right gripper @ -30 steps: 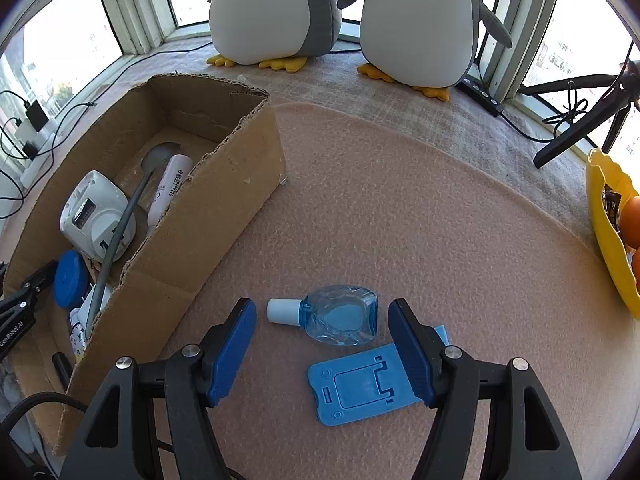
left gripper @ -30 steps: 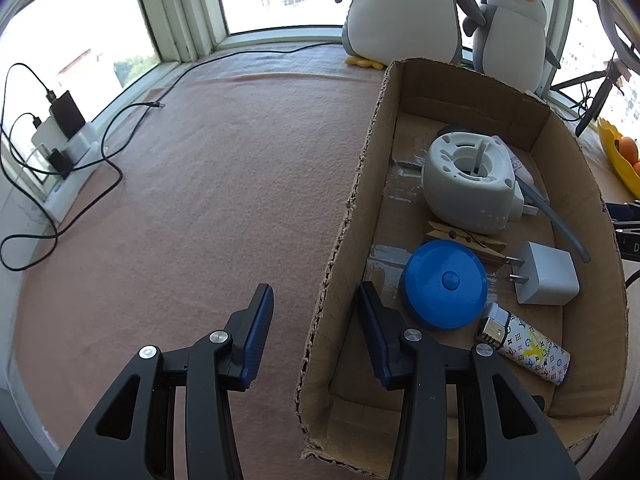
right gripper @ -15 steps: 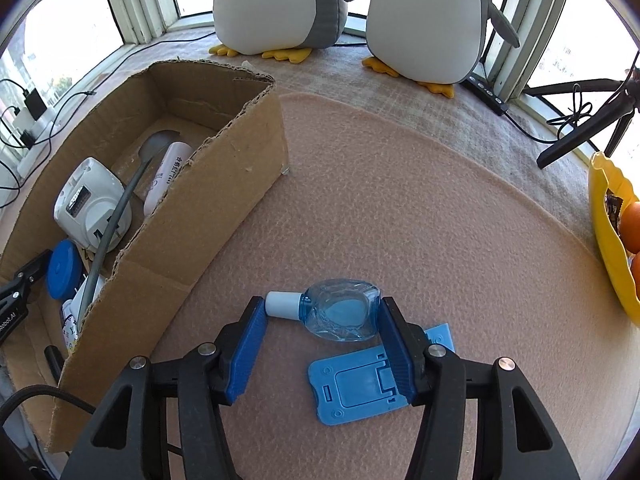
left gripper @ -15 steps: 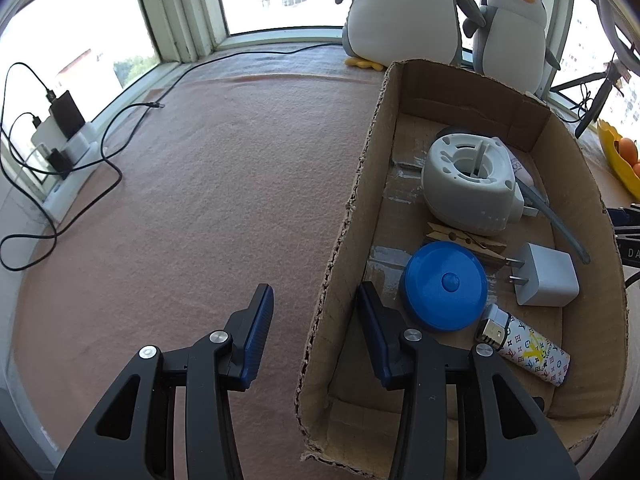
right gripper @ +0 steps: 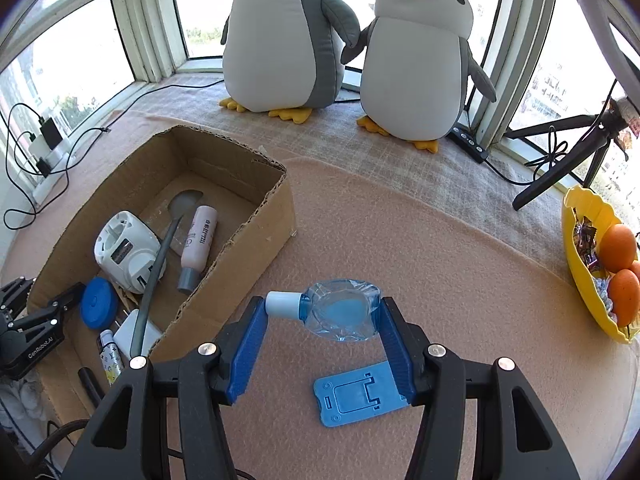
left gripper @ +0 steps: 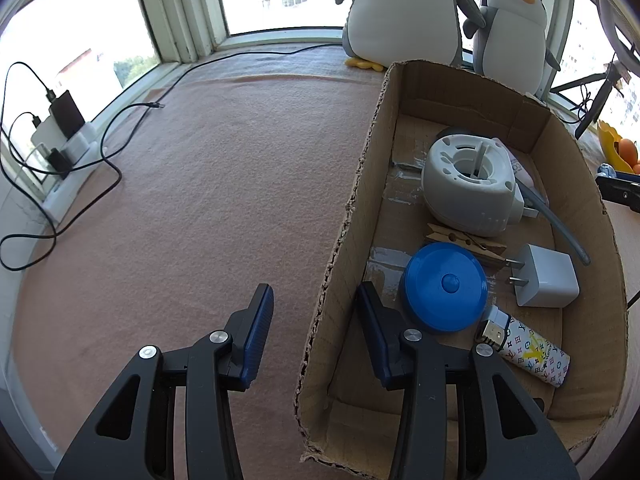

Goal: Organize rigid objects
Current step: 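Carry the eye-drop bottle with the right gripper into the box and release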

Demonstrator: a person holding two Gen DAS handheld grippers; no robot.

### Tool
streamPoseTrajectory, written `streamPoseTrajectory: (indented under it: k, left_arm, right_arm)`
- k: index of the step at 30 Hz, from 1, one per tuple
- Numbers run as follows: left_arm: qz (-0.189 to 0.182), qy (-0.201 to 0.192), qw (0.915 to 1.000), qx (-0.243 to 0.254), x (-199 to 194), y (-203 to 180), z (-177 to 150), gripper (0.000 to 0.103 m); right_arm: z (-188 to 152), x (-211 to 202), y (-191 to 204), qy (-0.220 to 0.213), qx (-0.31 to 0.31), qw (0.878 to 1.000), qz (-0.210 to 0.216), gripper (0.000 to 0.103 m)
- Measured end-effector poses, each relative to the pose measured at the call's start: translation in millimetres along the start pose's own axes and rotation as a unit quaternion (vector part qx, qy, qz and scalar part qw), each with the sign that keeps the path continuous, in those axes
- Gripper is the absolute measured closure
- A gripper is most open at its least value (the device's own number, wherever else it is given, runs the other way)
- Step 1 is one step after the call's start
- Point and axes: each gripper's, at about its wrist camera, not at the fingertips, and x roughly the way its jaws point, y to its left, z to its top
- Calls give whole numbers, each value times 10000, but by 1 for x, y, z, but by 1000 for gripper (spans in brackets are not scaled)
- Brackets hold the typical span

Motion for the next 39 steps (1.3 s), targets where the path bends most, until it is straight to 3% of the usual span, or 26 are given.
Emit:
streamPoseTrajectory:
  k: [12, 22, 35, 39]
  left_arm:
    - [4, -1, 10000, 3, 0, 0, 0, 60]
    - [0, -1, 10000, -1, 0, 0, 0, 60]
    - [2, -2, 10000, 3, 0, 0, 0, 60]
    - [4, -3, 10000, 4, 0, 0, 0, 60]
  right_arm:
    - [27, -15, 41, -345, -347, 9983, 325, 51]
    - [39, -2, 63, -286, -527, 9973, 429, 51]
    - [42, 10, 64, -174, -462, 9978, 442, 50]
    - [42, 10, 65, -161, -498, 9978, 415, 40]
